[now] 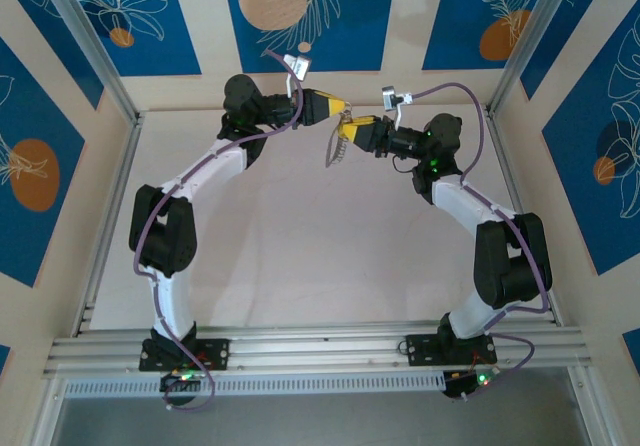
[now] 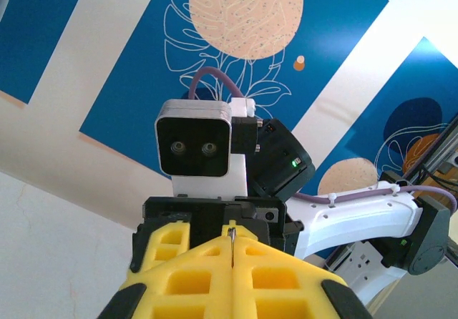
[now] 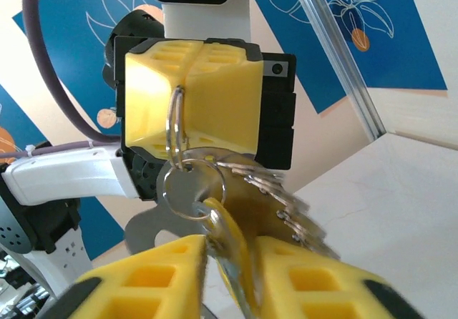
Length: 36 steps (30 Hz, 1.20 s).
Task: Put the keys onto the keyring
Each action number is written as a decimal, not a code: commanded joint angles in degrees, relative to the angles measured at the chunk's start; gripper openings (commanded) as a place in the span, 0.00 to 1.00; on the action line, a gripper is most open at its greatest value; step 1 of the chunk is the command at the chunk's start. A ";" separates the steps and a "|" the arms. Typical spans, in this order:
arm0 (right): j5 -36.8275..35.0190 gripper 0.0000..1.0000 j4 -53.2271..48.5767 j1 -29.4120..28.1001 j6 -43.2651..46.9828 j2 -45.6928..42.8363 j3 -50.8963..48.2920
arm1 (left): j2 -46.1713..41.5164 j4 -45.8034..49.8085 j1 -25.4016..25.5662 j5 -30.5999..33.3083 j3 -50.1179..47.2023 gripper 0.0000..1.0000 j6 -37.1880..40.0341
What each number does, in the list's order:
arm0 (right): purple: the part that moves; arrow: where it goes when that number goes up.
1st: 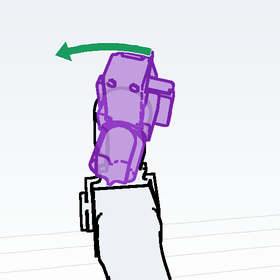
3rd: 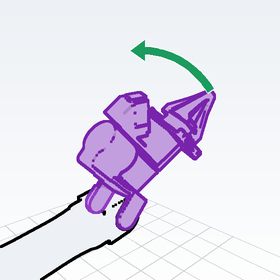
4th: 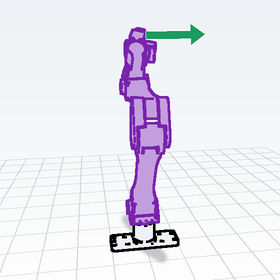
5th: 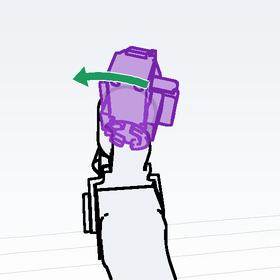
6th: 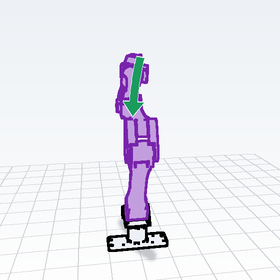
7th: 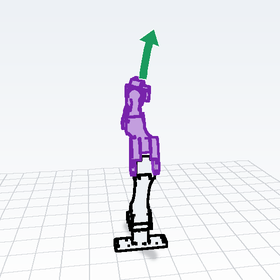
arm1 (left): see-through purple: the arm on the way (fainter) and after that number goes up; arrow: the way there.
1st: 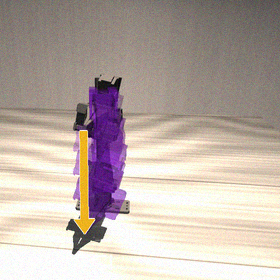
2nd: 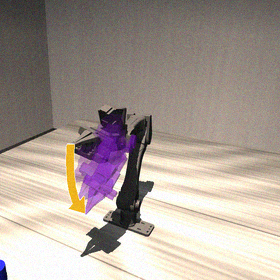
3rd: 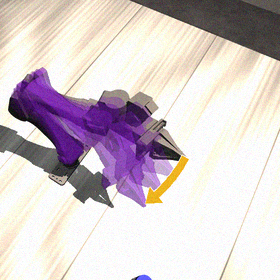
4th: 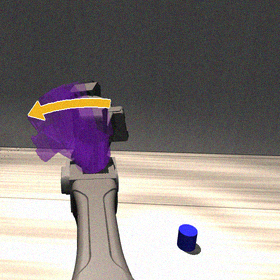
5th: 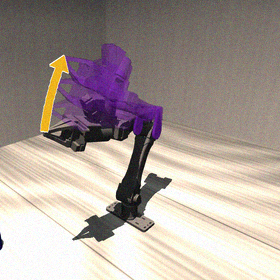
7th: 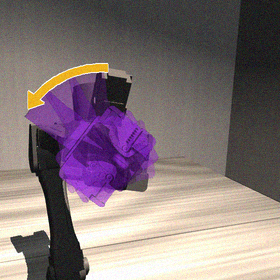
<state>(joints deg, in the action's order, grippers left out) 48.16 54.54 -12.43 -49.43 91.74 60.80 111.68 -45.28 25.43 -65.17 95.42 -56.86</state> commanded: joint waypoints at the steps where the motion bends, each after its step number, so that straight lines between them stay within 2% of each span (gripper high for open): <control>1: 0.77 0.16 2.04 -0.35 -0.20 0.10 1.39 | -2.17 -0.90 0.76 -0.75 1.89 0.00 1.14; 8: 0.62 0.00 1.98 0.25 -0.76 -0.66 0.61 | -2.52 -0.29 0.71 -0.30 1.51 0.00 2.06; 12: 0.87 0.00 0.09 0.69 -0.19 -1.80 -0.20 | -3.73 2.74 0.72 1.15 0.53 0.00 5.40; 17: 1.27 0.00 -5.67 0.74 2.67 -3.91 -0.58 | -6.32 11.00 0.74 3.37 -0.63 0.00 14.16; 25: 1.80 0.00 -13.72 2.60 6.58 -6.29 0.14 | -8.04 18.09 0.80 3.85 -0.87 0.00 20.94; 36: 4.04 0.00 -26.91 3.51 12.69 -6.44 6.62 | -9.18 26.36 1.96 4.24 -0.38 0.00 28.36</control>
<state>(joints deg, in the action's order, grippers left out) 50.94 33.56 -9.26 -40.36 86.43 64.64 105.73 -21.19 26.61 -61.21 94.74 -32.73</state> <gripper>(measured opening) 0.060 0.047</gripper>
